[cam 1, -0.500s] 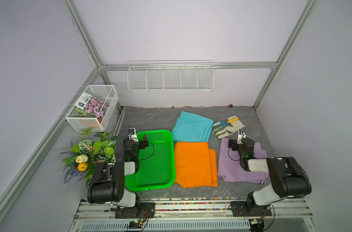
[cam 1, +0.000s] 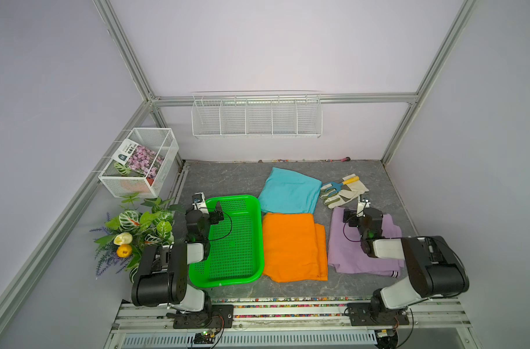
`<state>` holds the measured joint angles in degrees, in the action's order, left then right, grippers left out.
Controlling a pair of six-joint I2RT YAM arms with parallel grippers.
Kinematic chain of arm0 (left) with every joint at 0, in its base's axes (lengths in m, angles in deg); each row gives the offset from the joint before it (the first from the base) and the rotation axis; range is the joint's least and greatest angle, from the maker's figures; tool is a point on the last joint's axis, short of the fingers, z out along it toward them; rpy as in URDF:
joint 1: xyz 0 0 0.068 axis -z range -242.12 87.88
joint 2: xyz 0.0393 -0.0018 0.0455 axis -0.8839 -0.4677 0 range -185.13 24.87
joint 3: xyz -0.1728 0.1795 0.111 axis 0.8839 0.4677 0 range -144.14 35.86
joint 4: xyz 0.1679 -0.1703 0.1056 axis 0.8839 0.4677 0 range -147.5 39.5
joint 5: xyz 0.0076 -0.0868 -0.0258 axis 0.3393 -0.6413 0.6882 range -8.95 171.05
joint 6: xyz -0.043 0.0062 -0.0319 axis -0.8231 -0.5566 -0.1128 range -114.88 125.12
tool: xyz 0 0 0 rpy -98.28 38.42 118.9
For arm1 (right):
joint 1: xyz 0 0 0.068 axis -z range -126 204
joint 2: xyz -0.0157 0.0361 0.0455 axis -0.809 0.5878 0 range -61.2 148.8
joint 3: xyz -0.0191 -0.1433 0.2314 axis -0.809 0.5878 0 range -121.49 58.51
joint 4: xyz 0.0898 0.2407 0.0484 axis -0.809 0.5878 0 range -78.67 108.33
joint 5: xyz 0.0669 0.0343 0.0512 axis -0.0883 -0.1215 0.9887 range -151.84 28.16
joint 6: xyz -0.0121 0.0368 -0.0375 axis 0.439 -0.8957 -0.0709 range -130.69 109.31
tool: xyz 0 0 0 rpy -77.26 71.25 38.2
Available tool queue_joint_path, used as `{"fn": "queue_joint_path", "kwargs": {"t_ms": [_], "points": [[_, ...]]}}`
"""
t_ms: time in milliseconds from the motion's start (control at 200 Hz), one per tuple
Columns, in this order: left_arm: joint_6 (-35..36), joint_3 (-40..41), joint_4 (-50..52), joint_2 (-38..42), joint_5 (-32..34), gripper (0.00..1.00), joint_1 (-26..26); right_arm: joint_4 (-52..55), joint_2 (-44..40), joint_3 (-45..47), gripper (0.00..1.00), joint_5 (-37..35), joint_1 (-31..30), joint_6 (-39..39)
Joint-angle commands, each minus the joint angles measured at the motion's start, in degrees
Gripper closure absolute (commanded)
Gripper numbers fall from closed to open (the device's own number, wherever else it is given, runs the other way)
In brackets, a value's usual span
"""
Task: Put the folded long pants in the basket
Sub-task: Move the basket to the center of the board.
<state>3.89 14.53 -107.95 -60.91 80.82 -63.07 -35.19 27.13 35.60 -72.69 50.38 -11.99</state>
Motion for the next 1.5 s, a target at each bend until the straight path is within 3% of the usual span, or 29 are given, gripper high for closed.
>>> {"fn": "queue_joint_path", "kwargs": {"t_ms": [0,390,510,590,650,705,850,915,1040,1135,1325,1495], "points": [[0.02,-0.30,0.44,-0.49,0.17,0.00,0.25,0.71,-0.90,-0.59,0.01,0.28,0.19,-0.96],[-0.70,-0.26,0.22,-0.62,0.03,0.00,-0.12,1.36,-1.04,-0.84,0.01,2.06,1.07,-1.36],[-0.63,-0.05,-0.13,-0.45,0.20,0.00,-0.12,0.50,-1.50,-0.25,0.10,2.86,1.52,-1.48],[-0.02,-2.32,3.52,1.11,0.31,0.00,-0.10,0.36,-3.57,0.02,0.10,2.68,1.49,-1.20],[0.92,-6.92,15.12,3.61,-1.58,0.00,0.12,4.87,-6.84,-0.91,0.10,2.88,1.42,-1.02],[1.78,-9.92,21.74,4.61,0.52,0.00,1.13,12.40,-9.99,-3.03,0.10,2.61,1.36,-1.25],[0.85,-11.44,26.58,10.13,2.87,0.00,1.74,27.75,-15.40,-9.24,0.11,-3.73,-0.19,-4.19],[0.67,-12.86,29.98,12.50,0.77,0.00,1.81,40.15,-16.68,-15.15,0.12,-5.75,-1.72,-8.72],[-0.62,-18.46,40.13,14.52,-0.94,0.00,4.01,64.55,-13.57,-29.99,0.21,-2.04,-7.77,-19.72],[-0.65,-21.71,44.72,14.70,-1.97,0.00,6.59,74.10,-8.09,-38.88,0.29,3.62,-17.01,-23.09],[-6.49,-21.24,42.65,16.51,-3.21,0.00,8.42,73.42,4.79,-51.05,0.35,11.75,-35.21,-30.06],[-7.04,-21.86,41.69,18.66,-6.37,0.00,8.42,68.92,17.19,-61.26,0.37,20.41,-40.11,-34.86]]}}
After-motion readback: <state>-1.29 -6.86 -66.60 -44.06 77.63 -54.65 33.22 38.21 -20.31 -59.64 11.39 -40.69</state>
